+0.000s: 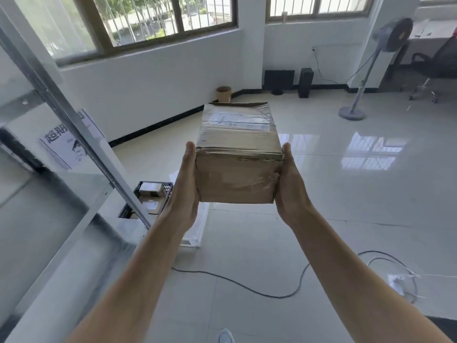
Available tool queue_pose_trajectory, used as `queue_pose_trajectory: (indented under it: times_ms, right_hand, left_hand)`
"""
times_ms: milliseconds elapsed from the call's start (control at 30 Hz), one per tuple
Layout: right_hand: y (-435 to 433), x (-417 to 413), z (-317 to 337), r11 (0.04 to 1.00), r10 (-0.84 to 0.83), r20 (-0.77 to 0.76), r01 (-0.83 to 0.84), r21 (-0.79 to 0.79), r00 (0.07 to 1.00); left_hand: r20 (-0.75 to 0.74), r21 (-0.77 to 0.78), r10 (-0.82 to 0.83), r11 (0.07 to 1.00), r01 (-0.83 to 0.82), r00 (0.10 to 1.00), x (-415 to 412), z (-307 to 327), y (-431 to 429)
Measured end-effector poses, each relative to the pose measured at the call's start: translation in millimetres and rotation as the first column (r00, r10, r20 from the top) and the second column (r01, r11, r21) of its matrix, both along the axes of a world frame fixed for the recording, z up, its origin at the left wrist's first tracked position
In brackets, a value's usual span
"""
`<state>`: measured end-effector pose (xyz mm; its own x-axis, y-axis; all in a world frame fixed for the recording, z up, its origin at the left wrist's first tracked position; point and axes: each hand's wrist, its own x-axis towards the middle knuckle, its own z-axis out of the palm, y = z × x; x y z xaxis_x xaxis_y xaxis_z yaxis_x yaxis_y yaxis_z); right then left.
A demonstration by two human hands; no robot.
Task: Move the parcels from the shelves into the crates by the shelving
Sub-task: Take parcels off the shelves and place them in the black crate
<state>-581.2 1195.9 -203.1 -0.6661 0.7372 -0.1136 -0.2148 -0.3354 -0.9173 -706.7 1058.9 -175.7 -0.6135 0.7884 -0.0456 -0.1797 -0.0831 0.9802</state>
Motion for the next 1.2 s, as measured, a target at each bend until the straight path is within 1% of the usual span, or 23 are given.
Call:
queue_pose_trajectory:
  times_ms: [200, 433, 567, 733, 867, 1067, 1200]
  right_hand:
    - [50.0, -62.9, -10.3, 0.999, 0.051, 0.007, -0.051, -0.006, 0.999]
    - [113.5, -168.3, -13.0, 0.996, 0.082, 0.025, -0.083, 0.016, 0.996]
    - [142.8, -233.2, -6.3, 0.993, 0.112, 0.029, -0.113, 0.019, 0.993]
    - [165.3, -289.8, -3.4, 0.985, 0.171, -0.021, -0.171, 0.005, 0.985]
    - [184.4, -340.6, -2.9, 0.975, 0.221, -0.022, -0.221, 0.007, 0.975]
    - [229.6, -412.9, -13.0, 0.946, 0.324, -0.017, -0.324, -0.014, 0.946]
    - [276.7, -460.5, -17.7, 0.902, 0.431, 0.001, -0.430, -0.025, 0.903]
  left_hand:
    - [0.011, -0.011, 0.045, 0.999, -0.045, 0.999, -61.3, -13.2, 48.1]
    - [0.041, 0.008, 0.049, 0.999, -0.049, 0.998, -168.8, -25.2, 109.4]
    - [0.042, -0.004, 0.084, 0.996, -0.084, 0.996, -230.1, -25.7, 134.9]
    - [0.056, -0.016, 0.128, 0.992, -0.127, 0.990, -281.2, -24.8, 153.7]
    - [0.053, -0.048, 0.186, 0.982, -0.184, 0.981, -322.0, -25.6, 169.9]
    - [0.034, -0.079, 0.319, 0.946, -0.316, 0.947, -373.3, -28.3, 204.7]
    - [0.015, -0.100, 0.395, 0.915, -0.392, 0.919, -403.1, -32.4, 243.5]
